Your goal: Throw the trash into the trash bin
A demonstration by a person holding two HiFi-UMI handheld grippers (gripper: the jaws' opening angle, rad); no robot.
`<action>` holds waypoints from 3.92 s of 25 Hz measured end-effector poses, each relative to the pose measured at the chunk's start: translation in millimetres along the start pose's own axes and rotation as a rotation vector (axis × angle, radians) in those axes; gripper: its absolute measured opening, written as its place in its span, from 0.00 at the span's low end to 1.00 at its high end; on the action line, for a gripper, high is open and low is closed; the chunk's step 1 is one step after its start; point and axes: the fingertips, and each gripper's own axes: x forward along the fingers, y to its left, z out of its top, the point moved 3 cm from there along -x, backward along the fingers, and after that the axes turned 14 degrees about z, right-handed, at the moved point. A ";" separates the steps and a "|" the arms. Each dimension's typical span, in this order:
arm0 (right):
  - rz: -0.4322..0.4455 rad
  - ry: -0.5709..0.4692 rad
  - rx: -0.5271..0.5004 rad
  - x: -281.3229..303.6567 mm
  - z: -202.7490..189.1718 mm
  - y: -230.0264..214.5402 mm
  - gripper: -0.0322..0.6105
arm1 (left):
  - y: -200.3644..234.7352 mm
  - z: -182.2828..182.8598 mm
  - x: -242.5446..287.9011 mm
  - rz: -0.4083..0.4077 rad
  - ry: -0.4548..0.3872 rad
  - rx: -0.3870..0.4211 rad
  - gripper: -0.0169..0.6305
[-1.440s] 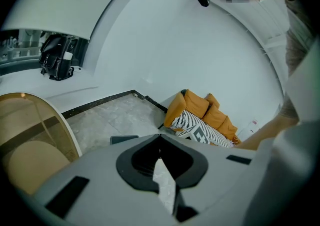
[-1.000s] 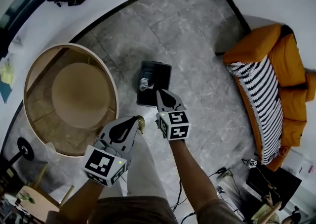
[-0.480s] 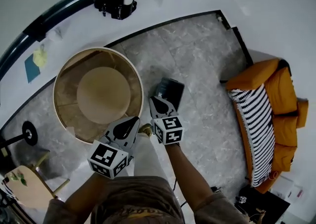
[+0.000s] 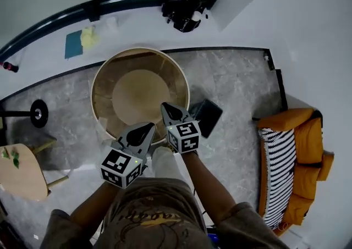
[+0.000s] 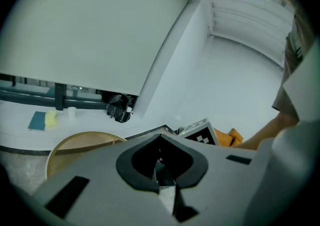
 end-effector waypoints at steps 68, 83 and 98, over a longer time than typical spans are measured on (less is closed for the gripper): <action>0.608 0.522 -0.316 326.3 -229.1 177.6 0.72 | 256.3 -229.3 -60.3 0.381 0.011 -0.467 0.05; 0.580 0.449 -0.219 326.5 -216.2 170.7 0.65 | 245.1 -232.1 -49.7 0.355 0.032 -0.459 0.05; 0.445 0.344 -0.161 286.6 -187.8 116.8 0.65 | 203.1 -210.4 -22.8 0.250 0.070 -0.349 0.05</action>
